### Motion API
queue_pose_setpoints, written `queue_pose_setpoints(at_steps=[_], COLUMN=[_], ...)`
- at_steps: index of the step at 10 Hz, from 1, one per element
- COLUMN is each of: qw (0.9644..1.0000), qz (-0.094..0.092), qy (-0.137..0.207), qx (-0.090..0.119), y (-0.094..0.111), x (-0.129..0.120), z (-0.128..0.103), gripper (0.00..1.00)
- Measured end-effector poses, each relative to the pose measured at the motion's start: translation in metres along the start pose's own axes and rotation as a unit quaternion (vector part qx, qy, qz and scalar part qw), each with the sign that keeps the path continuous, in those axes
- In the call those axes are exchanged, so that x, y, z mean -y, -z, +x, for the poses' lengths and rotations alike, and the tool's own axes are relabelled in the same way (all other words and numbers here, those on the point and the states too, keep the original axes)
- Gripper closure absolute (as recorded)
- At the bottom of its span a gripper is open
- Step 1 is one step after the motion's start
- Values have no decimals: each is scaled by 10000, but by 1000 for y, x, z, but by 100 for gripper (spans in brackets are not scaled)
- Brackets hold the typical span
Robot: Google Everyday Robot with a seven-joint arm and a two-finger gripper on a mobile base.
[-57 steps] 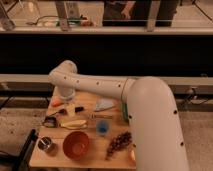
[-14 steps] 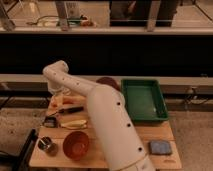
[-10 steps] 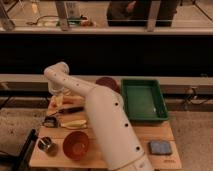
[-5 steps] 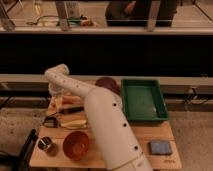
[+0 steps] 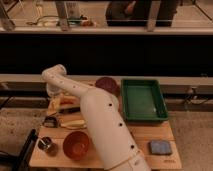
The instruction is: Place pepper in metal cup
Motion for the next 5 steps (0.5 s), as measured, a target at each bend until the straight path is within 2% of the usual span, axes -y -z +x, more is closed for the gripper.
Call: queue_pose_setpoints(at_steps=[5], qw=[9999], qz=[56], qy=[-141], qx=[-4], y=[4], x=[-1], z=[8], gripper=[20])
